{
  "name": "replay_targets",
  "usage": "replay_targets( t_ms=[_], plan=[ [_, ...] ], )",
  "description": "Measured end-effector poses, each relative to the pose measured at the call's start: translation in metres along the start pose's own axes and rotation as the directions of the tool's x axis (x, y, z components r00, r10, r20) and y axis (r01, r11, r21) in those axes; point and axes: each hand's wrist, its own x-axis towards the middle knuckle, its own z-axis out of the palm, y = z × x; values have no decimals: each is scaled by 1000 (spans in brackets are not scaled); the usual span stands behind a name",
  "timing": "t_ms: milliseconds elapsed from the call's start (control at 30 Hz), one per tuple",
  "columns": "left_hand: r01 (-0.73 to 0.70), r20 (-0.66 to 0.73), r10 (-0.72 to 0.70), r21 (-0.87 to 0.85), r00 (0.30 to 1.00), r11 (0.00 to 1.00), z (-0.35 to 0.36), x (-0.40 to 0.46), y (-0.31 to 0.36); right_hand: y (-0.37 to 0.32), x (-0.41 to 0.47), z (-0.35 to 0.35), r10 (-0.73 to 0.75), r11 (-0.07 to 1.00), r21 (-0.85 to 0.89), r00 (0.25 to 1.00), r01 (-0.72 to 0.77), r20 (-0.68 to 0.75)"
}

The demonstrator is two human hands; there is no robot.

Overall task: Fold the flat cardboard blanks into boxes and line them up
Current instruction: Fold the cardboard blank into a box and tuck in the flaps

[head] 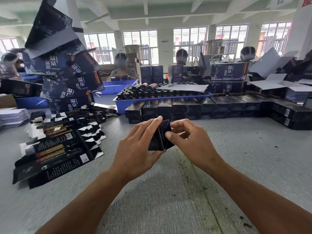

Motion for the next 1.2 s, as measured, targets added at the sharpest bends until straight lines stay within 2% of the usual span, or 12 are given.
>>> replay_targets(
  t_ms=[100, 167, 400, 667, 800, 867, 933, 1000, 1067, 1133, 1200],
  plan=[
    [2, -18, -2, -17, 1000, 1000, 0, 0, 2, -1, 1, -2, 61, 986, 149, 996, -71, 69],
    [-13, -24, 13, -17, 1000, 1000, 1, 0, 3, -1, 1, -2, 53, 982, 178, 996, -65, 68],
    [-17, -32, 16, -28, 999, 999, 2, 0, 6, 0, 3, -1, 77, 990, 120, 997, -74, -25],
    [23, -11, -23, -45, 1000, 999, 3, 0, 5, 1, 1, -1, 46, 999, 25, 998, -47, 36],
    [-58, -60, 55, -54, 997, 997, 5, 1, 7, -1, -4, 6, -7, 1000, -3, 992, 8, 125],
    [-104, -36, 102, -78, 994, 991, 5, 1, 7, 0, -4, 10, -40, 999, -17, 995, 41, 88],
    [-118, 2, 119, -131, 993, 984, 4, 1, 9, 0, -2, 11, 5, 997, 77, 1000, -6, 11],
    [-71, -44, 64, -174, 997, 982, 2, 1, 13, 2, 1, 8, 119, 971, 213, 991, -105, -53],
    [-1, -211, -41, -194, 977, 981, -2, 2, 16, 4, 6, 3, 231, 914, 361, 969, -185, -88],
    [126, -347, -218, -268, 912, 955, -6, 5, 15, 6, 11, -2, 313, 834, 501, 946, -230, -86],
    [284, -306, -447, -453, 841, 845, -11, 9, 12, 6, 14, -5, 350, 775, 581, 934, -247, -69]
  ],
)
